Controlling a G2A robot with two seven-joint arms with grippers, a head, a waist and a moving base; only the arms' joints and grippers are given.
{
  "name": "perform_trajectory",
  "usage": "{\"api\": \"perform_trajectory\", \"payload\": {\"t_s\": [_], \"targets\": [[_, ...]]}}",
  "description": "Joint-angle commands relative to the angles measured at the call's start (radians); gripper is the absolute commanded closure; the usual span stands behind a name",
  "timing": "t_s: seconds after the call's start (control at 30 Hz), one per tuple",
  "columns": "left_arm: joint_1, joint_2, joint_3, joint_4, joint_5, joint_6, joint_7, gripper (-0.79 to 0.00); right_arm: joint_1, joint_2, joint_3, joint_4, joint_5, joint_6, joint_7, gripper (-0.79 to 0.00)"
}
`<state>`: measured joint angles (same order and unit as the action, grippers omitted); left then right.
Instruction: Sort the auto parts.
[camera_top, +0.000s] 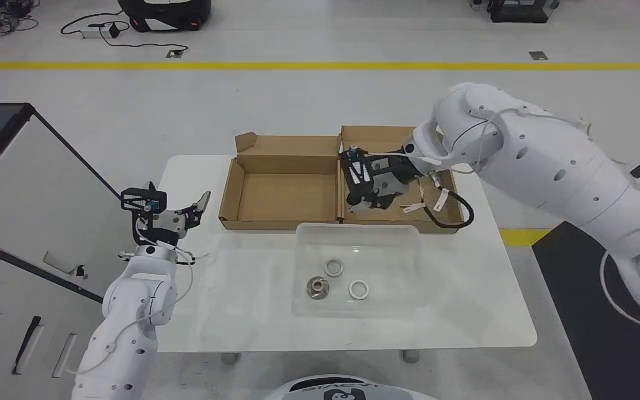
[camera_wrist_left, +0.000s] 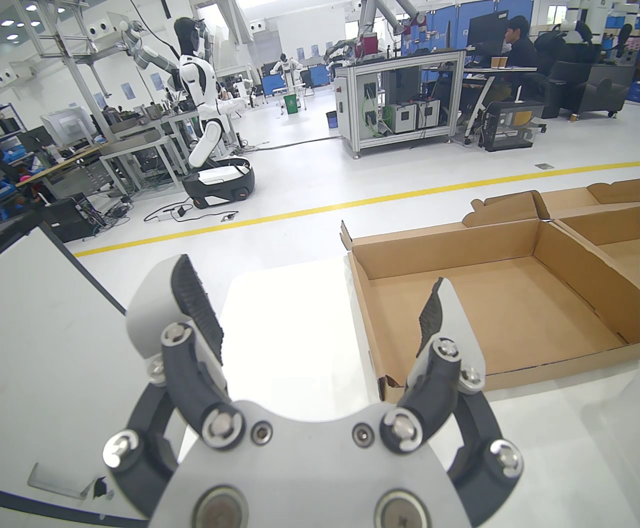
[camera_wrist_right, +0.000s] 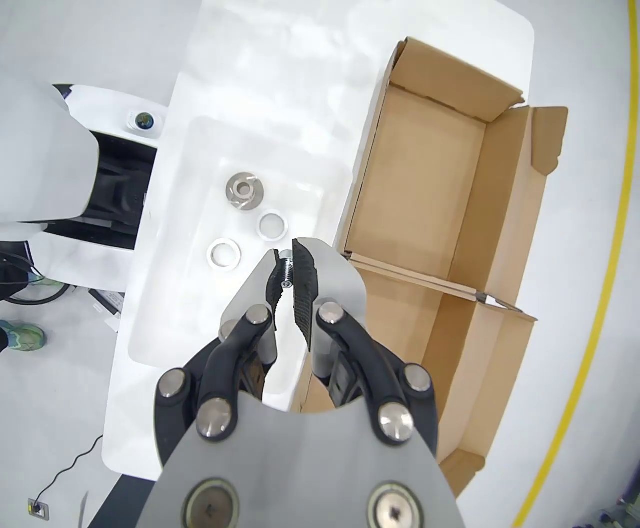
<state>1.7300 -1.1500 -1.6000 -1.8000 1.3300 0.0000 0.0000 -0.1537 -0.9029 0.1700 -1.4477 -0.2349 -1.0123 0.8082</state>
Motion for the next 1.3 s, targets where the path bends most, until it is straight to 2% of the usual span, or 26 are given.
{"api": "perform_trajectory", "payload": {"t_s": [0.0,0.97,1.1,1.27], "targets": [[0.000,0.000,0.000,0.000,0.000,0.000,0.000,-0.785,-0.001,0.001,0.000,0.000,-0.002,0.000,0.000,0.000],[0.000,0.000,0.000,0.000,0.000,0.000,0.000,-0.785,-0.001,0.001,0.000,0.000,-0.002,0.000,0.000,0.000],[0.000,0.000,0.000,0.000,0.000,0.000,0.000,-0.785,-0.041,0.011,0.023,0.006,0.035,0.000,-0.083,0.000],[0.000,0.000,0.000,0.000,0.000,0.000,0.000,-0.785,-0.089,0.044,0.058,-0.030,0.129,0.000,-0.177,0.000]]}}
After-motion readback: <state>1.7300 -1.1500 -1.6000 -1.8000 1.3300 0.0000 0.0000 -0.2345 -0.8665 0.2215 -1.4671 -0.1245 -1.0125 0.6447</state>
